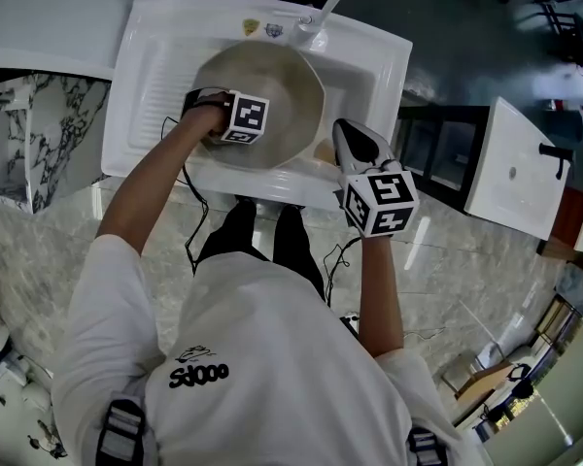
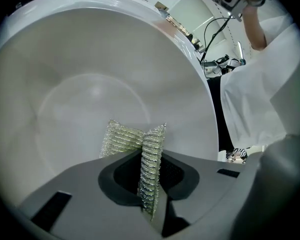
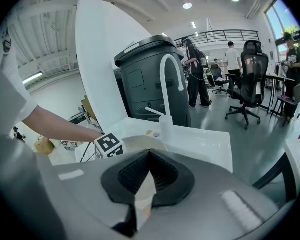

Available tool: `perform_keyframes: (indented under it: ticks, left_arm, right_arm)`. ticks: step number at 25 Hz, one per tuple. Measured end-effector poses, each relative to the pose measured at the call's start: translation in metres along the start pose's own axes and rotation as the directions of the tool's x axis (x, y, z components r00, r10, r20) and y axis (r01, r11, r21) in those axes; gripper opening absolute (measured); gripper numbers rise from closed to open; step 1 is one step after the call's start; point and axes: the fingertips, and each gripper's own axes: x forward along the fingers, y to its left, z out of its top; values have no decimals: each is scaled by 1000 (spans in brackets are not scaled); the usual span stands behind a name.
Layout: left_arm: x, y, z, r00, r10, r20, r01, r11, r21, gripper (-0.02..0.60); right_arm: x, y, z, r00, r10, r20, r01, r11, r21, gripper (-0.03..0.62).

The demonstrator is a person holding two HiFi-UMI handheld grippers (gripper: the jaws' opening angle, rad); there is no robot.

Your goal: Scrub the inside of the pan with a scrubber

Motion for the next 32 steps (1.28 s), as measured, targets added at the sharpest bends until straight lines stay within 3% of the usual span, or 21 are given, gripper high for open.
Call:
perform_keyframes:
  ticks: [3, 6, 9, 12, 17, 22, 25, 27, 32]
  left_arm:
    - [-8, 14, -7, 999, 39, 11, -39, 999, -23, 66]
    - [-22, 40, -16, 991, 130, 0, -130, 990, -52, 66]
    - [-31, 66, -22, 973, 231, -8, -230, 966, -122, 66]
    - [-41, 75, -16, 952, 307, -1, -304, 941, -146, 66]
    - [-55, 106, -14, 872, 488, -40, -488, 861, -144, 66]
    - [-77, 124, -17, 758, 644, -106, -650, 759, -37, 66]
    - [-85, 125, -21, 718, 681, -142, -686, 727, 19, 66]
    - [-84, 120, -28, 729, 663, -170, -670, 742, 24, 66]
    - [-71, 96, -56, 820, 513, -255, -539, 841, -41, 66]
  right_arm:
    - [1, -1, -2, 1000, -3, -5, 3, 1000, 7, 9]
    - [3, 0, -3, 1000, 1, -10, -1, 1000, 12, 9]
    - [5, 4, -4, 1000, 15, -12, -15, 1000, 12, 9]
    - [7, 7, -6, 1000, 23, -17, -23, 1000, 6, 9]
    - [7, 6, -3, 1000, 22, -20, -22, 1000, 8, 9]
    - [6, 2, -7, 1000, 16, -24, -16, 1000, 20, 9]
    - [6, 3, -9, 999, 25, -28, -24, 999, 22, 9]
    - [7, 5, -8, 999, 32, -27, -32, 999, 20, 9]
    - [7, 9, -2, 998, 55, -11, -55, 998, 9, 9]
